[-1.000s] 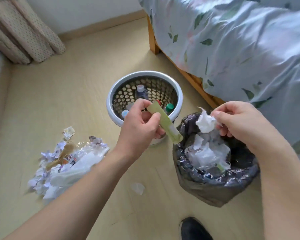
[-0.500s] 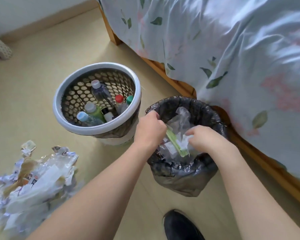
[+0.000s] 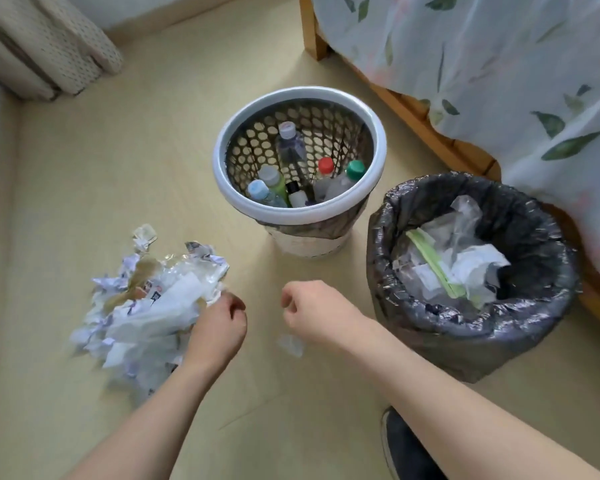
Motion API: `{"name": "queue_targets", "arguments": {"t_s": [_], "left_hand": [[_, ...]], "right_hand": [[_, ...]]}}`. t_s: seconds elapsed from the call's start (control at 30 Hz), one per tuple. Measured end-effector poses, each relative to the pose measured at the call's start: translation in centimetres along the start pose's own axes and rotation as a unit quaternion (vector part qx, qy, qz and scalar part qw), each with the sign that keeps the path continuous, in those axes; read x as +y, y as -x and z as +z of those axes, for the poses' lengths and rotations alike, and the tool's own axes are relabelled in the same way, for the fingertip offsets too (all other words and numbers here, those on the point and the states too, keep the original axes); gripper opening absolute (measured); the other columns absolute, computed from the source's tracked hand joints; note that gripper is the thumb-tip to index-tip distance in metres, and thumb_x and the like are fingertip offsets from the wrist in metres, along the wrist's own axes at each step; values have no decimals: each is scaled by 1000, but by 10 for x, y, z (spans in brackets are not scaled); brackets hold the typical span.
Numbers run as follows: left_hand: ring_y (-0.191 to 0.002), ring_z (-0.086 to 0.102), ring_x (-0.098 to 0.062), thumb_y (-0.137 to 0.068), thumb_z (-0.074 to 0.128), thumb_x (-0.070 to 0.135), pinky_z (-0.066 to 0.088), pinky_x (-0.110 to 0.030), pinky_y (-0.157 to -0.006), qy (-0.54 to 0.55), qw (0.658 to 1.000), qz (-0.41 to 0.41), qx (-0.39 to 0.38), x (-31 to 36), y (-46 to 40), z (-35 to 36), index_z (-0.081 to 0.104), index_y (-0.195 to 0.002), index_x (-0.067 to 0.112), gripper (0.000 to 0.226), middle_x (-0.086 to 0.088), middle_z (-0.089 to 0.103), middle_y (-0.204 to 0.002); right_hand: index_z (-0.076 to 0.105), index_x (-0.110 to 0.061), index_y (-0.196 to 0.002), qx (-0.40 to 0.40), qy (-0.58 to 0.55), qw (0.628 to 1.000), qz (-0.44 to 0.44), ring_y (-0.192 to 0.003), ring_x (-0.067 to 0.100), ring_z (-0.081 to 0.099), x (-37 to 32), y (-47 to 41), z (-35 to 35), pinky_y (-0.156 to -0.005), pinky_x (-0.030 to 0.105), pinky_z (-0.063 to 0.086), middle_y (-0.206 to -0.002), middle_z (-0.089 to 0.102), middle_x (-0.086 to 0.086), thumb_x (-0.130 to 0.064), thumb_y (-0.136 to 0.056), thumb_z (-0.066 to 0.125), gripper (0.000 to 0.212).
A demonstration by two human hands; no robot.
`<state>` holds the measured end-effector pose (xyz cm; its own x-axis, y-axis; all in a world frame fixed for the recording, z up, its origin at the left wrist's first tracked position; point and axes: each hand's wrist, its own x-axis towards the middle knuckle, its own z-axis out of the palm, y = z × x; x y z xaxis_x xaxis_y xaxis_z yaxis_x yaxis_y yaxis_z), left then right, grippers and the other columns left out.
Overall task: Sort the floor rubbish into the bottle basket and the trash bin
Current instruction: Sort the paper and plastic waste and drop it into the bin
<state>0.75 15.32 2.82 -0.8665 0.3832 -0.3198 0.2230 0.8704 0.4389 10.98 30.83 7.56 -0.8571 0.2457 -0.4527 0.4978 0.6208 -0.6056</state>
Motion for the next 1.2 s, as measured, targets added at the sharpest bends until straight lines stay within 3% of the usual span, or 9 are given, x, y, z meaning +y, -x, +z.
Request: {"name": "queue_targets", "arguments": {"t_s": [0.1,0.23,0.53,0.6,0.67,0.8,0.9,1.03,1.2], "left_hand": [[-78,61,-24,-89,47,12,46,-30,-66,-31,998,-41,-46,-47,3,7,62,-89,16,16,-2,65,-82],[-79,58,-24,-88,46,12,46,-31,-68,-64,993,-57,-81,-93,6,20,57,-87,16,12,-3,63,-84],[-120,54,-30,-93,43,14,50,-39,-78,-245,963,82,-76,-120,-24,55,55,-120,12,30,-6,33,-149],[-128,49,-29,-93,41,11,50,-40,-79,-286,950,76,-96,-124,-27,67,53,-121,12,31,-6,29,-152],[-114,58,-29,-90,39,5,52,-40,-71,-288,950,55,-108,-125,-25,74,49,-125,11,37,-4,34,-146],[-110,59,-28,-91,36,4,50,-39,-79,-190,972,28,-136,-125,-16,73,47,-135,13,46,1,38,-144],[-110,62,-21,-99,37,14,49,-37,-91,16,991,15,-131,-100,1,49,54,-134,16,39,5,44,-145],[-74,69,-6,-100,43,13,54,-37,-62,257,964,27,-66,-21,25,-2,65,-115,24,29,19,56,-123],[-73,70,-12,-99,48,13,54,-36,-57,328,937,95,-71,91,36,-43,68,-109,24,26,16,63,-112]], "right_hand": [[58,-14,-103,-80,61,994,42,-111,30,59,9,-30,57,-83,31,47,-106,61,8,-16,-92,49,15],[39,-9,-136,-103,110,982,111,-124,34,51,31,-60,114,-96,38,45,-134,45,15,-22,-97,49,42],[58,-6,-113,-96,124,983,91,-111,31,60,40,-76,162,-87,32,48,-120,60,16,0,-92,42,27],[62,-10,-102,-92,76,987,109,-106,30,62,45,-78,160,-85,30,49,-113,65,14,-2,-89,44,24],[64,-13,-92,-85,58,987,125,-101,29,64,46,-76,152,-83,31,50,-106,67,12,-3,-87,44,23],[68,-9,-86,-114,74,986,91,-92,28,66,33,-67,115,-74,28,51,-99,70,12,-7,-86,42,26],[64,-8,-79,-88,97,991,40,-77,23,63,9,-46,58,-62,27,46,-93,70,7,-13,-89,39,27],[62,-10,-77,50,81,996,-1,-63,12,55,-16,-5,-37,-63,26,47,-79,64,-2,-19,-94,43,27],[59,-11,-81,180,69,979,71,-73,20,60,22,19,-118,-63,27,44,-80,62,6,-23,-98,45,25]]}}
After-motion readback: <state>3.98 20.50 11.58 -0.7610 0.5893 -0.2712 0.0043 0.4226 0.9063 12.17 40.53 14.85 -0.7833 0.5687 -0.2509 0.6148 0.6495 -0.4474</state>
